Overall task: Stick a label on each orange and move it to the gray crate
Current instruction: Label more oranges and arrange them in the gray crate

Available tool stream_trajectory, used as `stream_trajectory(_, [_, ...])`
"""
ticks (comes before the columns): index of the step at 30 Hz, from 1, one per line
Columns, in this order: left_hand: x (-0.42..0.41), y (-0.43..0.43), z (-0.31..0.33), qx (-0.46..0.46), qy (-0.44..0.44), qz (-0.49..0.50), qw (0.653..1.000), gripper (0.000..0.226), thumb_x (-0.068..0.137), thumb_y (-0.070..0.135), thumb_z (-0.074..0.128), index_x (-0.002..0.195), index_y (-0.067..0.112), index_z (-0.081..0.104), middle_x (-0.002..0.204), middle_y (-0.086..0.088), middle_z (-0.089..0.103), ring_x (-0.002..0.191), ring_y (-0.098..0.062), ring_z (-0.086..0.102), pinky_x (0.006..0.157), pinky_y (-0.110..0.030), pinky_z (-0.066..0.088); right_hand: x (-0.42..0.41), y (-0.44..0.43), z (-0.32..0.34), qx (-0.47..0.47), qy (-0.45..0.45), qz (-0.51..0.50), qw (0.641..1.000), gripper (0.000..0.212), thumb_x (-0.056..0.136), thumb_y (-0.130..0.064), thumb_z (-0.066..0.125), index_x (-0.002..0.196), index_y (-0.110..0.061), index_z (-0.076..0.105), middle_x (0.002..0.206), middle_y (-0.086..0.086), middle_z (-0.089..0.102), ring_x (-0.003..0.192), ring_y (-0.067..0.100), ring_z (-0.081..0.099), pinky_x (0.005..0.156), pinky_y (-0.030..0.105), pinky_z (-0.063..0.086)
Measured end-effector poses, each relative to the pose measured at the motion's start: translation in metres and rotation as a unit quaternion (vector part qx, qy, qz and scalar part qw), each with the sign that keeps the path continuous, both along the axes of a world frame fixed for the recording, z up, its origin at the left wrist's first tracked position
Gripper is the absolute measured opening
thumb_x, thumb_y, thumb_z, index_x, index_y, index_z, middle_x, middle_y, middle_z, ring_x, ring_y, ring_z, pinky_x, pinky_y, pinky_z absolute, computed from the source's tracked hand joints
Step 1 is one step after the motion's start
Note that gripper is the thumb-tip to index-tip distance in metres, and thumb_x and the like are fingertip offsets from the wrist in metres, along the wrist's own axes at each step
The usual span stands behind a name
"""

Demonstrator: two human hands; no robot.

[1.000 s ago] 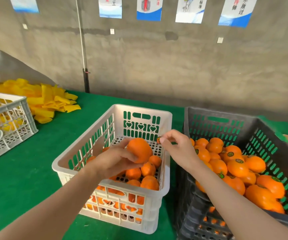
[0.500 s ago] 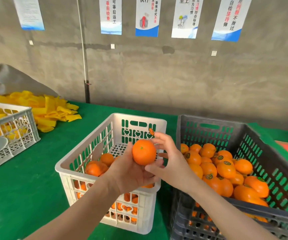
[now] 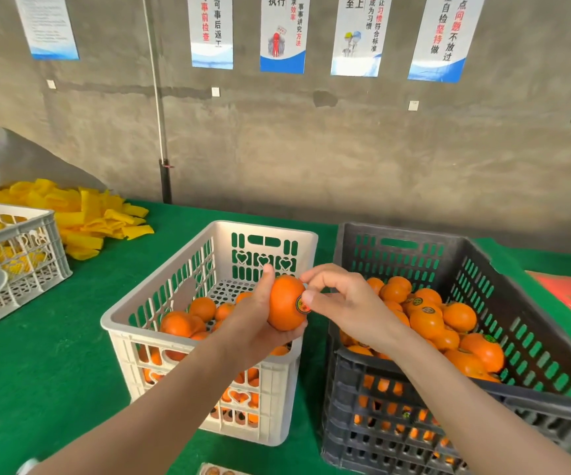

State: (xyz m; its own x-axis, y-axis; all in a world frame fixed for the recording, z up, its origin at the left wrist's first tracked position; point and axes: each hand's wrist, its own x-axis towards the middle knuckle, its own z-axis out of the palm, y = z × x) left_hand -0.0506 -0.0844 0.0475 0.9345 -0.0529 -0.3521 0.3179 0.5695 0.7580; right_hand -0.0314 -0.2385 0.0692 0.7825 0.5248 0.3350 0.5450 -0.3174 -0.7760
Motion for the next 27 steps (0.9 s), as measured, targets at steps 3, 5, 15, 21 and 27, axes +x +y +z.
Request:
stream_trajectory(3, [-0.003,-0.005,0.001,0.011,0.000,-0.013,1.000,0.060,0.088,0.058,0.048,0.128,0.013,0.047,0.123,-0.020,0.058,0.101,-0.029,0.059,0.070,-0.038,0.055,-0.004,-0.001,-0.001,-0.045,-0.067,0.000,0.997,0.014,0.090,-0.012,0.062,0.077,-0.017,0.059,0.102,-0.004,0.056,0.108,0.011,0.053,0.096,0.042,0.046])
stream_trajectory(5, [-0.005,-0.007,0.002,0.016,0.005,-0.016,1.000,0.064,0.087,0.059,0.048,0.131,0.012,0.046,0.125,-0.021,0.058,0.102,-0.030,0.060,0.067,-0.038,0.055,-0.006,-0.002,-0.001,-0.060,-0.107,-0.010,0.992,0.013,0.089,-0.014,0.063,0.077,-0.018,0.059,0.100,-0.005,0.055,0.103,0.008,0.052,0.094,0.039,0.046])
stream_trajectory(15, [-0.004,-0.021,-0.014,0.021,-0.028,-0.015,0.999,0.068,0.063,0.060,0.063,0.111,0.013,0.057,0.099,-0.016,0.070,0.073,-0.023,0.073,0.056,-0.033,0.056,-0.024,-0.014,-0.003,-0.162,-0.287,-0.116,0.937,0.022,0.092,-0.032,0.057,0.081,-0.013,0.055,0.086,0.001,0.055,0.081,0.016,0.051,0.068,0.037,0.046])
stream_trajectory(21, [0.000,-0.048,-0.008,0.061,-0.075,-0.030,0.995,0.062,0.070,0.064,0.054,0.111,0.016,0.054,0.086,-0.009,0.075,0.073,-0.017,0.073,0.054,-0.031,0.057,-0.020,-0.042,-0.004,-0.079,-0.160,-0.153,0.972,0.056,0.083,-0.042,0.068,0.128,-0.020,0.043,0.106,-0.004,0.061,0.086,0.010,0.058,0.071,0.025,0.050])
stream_trajectory(27, [0.012,-0.103,0.007,0.274,-0.180,-0.019,0.944,0.051,0.098,0.049,0.038,0.133,0.014,0.041,0.120,-0.013,0.061,0.109,-0.028,0.062,0.093,-0.046,0.051,0.007,-0.097,0.005,-0.076,-0.074,-0.118,0.987,0.071,0.067,-0.025,0.084,0.128,-0.026,0.047,0.118,-0.012,0.051,0.105,0.006,0.051,0.086,0.020,0.044])
